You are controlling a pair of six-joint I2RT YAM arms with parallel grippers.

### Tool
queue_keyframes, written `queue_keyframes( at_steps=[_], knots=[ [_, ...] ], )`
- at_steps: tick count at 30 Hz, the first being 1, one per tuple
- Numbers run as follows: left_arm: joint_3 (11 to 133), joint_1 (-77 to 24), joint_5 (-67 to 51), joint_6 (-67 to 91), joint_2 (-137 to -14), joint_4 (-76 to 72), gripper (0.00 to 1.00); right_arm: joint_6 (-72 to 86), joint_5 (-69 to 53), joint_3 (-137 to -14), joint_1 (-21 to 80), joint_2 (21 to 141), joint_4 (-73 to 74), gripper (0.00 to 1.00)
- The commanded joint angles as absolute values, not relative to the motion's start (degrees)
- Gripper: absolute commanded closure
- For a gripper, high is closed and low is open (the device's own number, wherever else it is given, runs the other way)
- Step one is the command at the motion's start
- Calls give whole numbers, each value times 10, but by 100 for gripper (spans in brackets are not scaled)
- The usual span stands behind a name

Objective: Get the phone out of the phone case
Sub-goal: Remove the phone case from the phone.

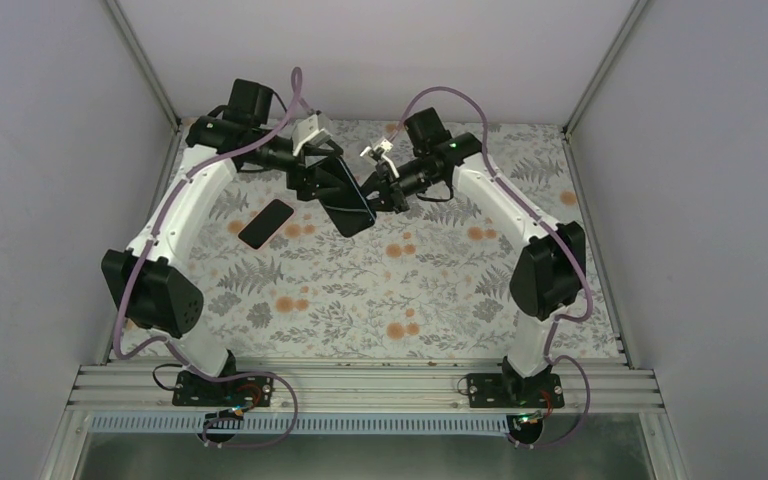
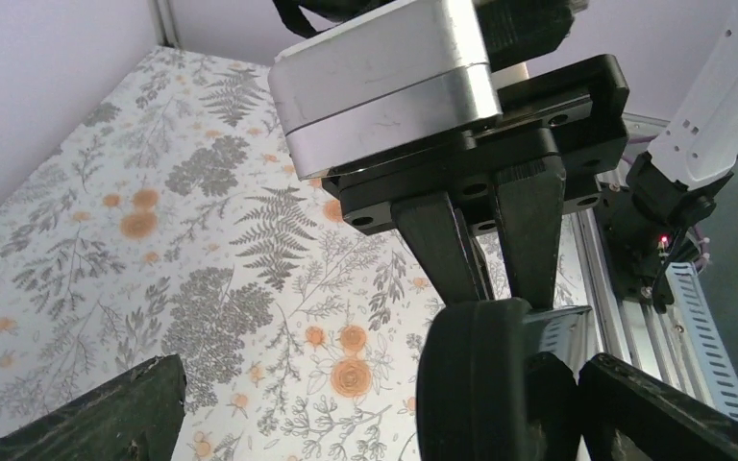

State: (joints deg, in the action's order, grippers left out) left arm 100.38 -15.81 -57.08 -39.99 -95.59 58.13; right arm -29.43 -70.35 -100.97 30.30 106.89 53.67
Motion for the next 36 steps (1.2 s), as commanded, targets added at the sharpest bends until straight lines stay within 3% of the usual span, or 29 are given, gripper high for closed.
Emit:
queue_keyframes(
  at_steps=[1, 9, 17, 24, 36],
  knots=[
    [982, -162, -504, -410, -963, 511, 0, -275, -968, -1016, 334, 1001, 461, 97],
    [962, -150, -448, -411, -886, 504, 0, -153, -883, -977, 268, 1000, 356, 97],
    [872, -211, -160, -393, -773, 314, 0, 30, -548, -967, 228, 981, 199, 97],
    [804, -307, -13, -403, -766, 200, 0, 112, -317, -993, 226, 966, 144, 97],
    [802, -386, 85, -414, -846, 35, 0, 168, -207, -1038, 225, 985, 142, 97]
  ],
)
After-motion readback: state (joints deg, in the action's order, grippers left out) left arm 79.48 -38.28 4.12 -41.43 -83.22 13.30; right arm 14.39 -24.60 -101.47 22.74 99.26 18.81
